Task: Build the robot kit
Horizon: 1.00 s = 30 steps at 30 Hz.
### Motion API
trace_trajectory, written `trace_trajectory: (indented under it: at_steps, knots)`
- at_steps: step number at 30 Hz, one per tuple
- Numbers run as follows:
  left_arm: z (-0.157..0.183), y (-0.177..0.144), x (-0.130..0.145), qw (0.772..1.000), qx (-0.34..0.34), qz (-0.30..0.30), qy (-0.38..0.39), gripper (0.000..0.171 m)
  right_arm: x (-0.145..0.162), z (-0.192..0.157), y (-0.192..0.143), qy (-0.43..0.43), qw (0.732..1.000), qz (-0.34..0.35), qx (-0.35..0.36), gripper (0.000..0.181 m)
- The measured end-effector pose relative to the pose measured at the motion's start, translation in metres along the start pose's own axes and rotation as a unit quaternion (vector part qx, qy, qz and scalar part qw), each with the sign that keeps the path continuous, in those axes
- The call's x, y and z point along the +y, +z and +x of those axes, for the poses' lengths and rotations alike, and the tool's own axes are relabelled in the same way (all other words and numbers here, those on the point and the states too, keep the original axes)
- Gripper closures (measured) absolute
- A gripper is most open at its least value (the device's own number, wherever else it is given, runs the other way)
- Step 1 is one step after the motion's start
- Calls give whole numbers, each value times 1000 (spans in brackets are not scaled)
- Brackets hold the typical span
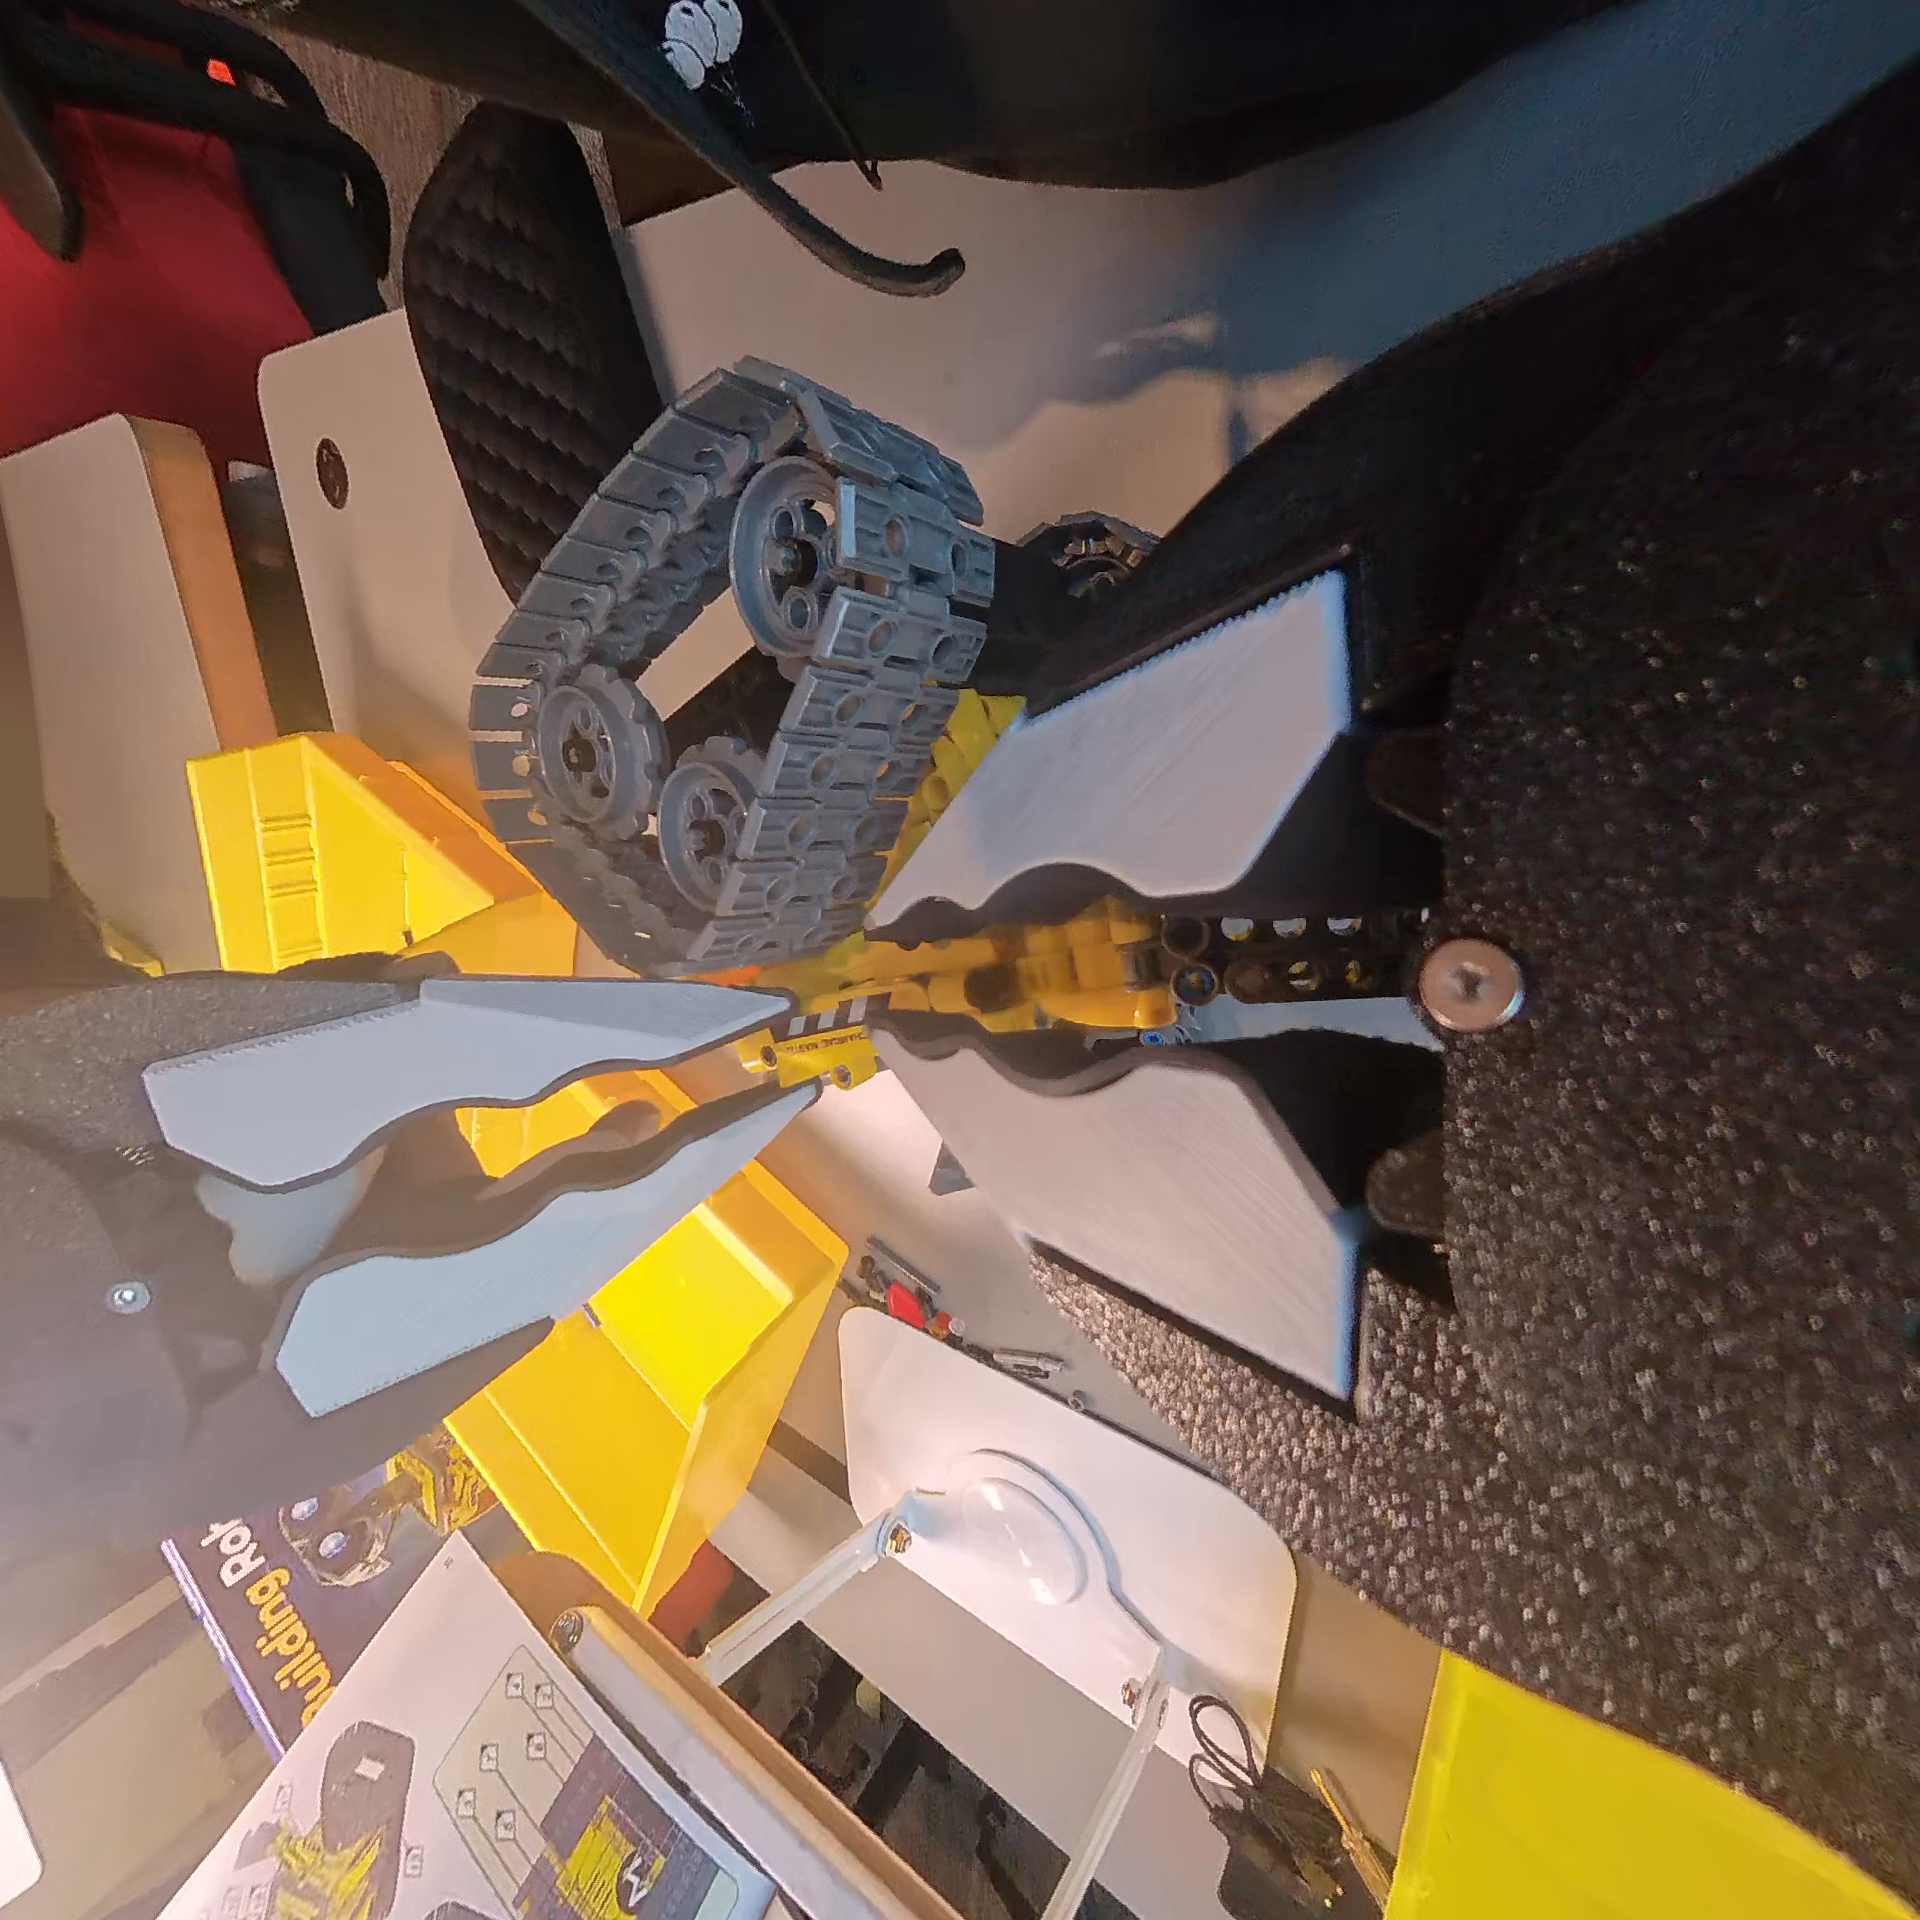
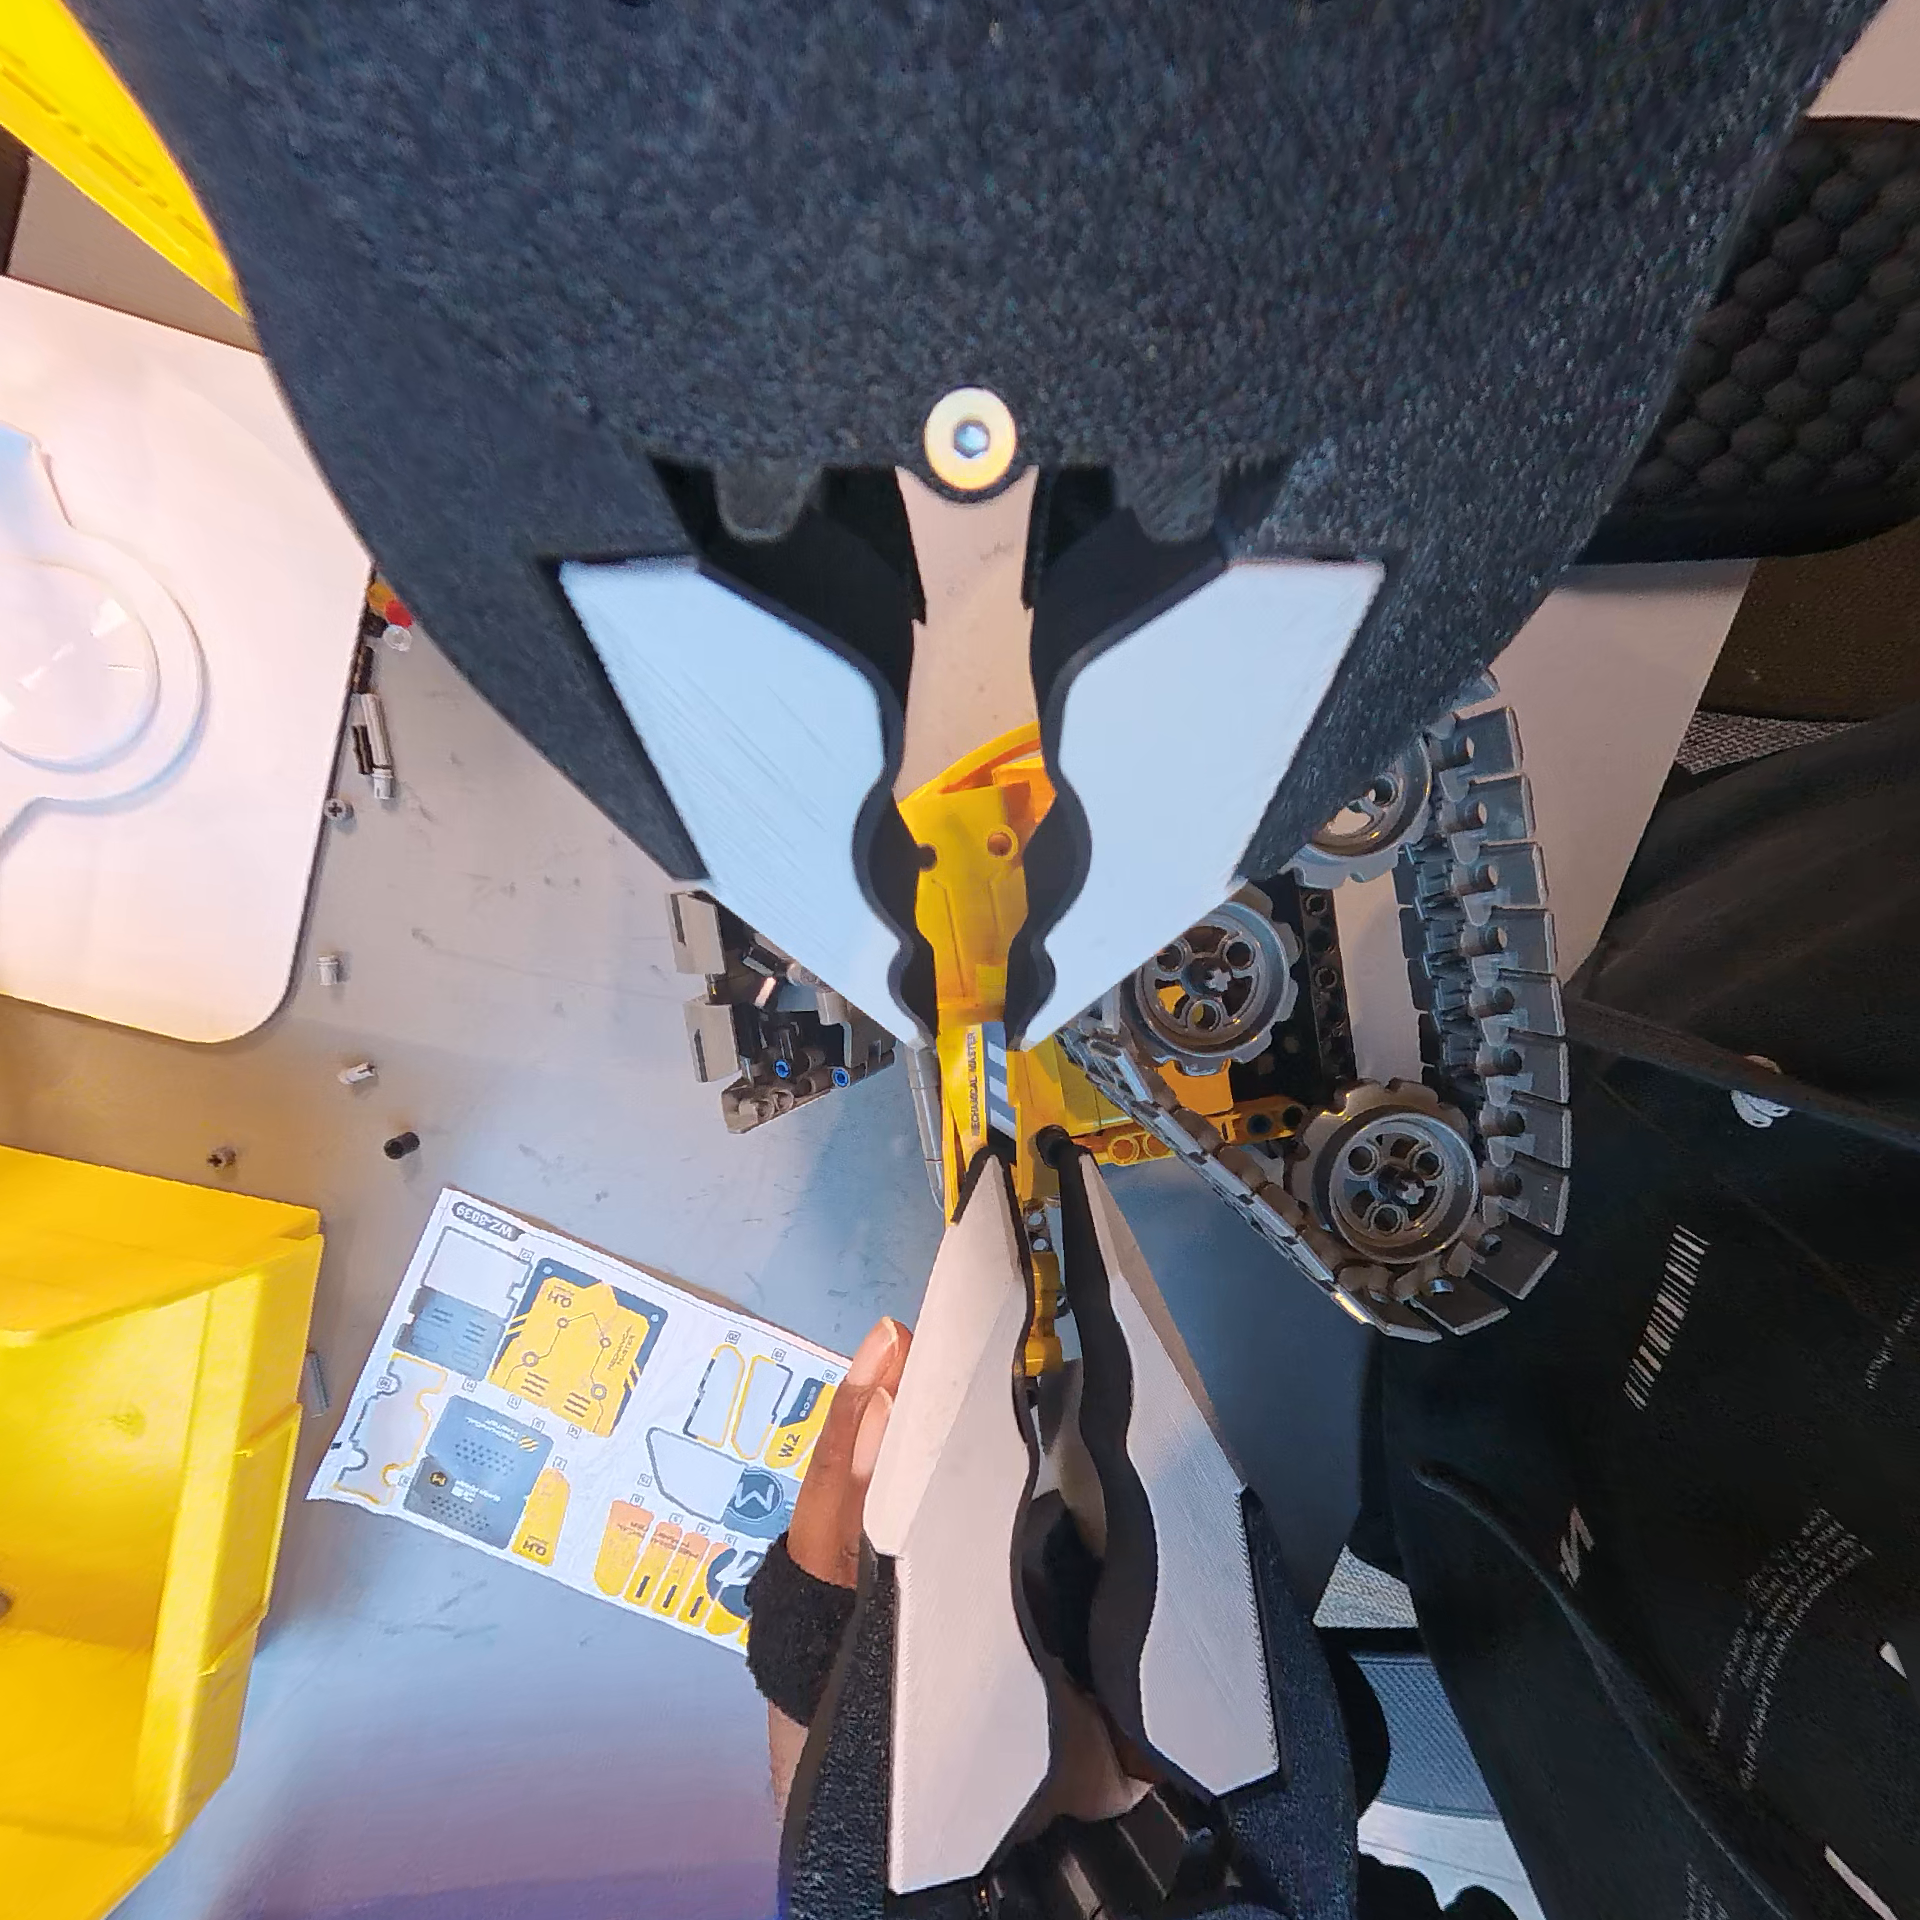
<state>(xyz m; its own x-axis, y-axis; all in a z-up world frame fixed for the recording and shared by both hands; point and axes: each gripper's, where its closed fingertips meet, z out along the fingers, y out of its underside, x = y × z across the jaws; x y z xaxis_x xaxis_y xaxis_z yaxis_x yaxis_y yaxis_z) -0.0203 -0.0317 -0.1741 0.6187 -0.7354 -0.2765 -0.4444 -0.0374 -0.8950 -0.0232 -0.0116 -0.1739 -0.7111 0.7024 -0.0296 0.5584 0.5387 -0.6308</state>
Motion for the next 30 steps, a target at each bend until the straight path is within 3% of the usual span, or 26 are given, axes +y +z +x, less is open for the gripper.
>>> trace_trajectory:
  at_steps: [10,18,30]
  knots:
    - [0,-1,-2,1000,-2,7,2,159,-5,2,-19,13,1000,26,11,168]
    - [-1,-3,-6,1000,4,17,-17,160,-9,-1,-4,34,998,44,-10,177]
    - [2,0,0,1000,12,10,-17,161,0,-3,0,70,996,48,-34,173]
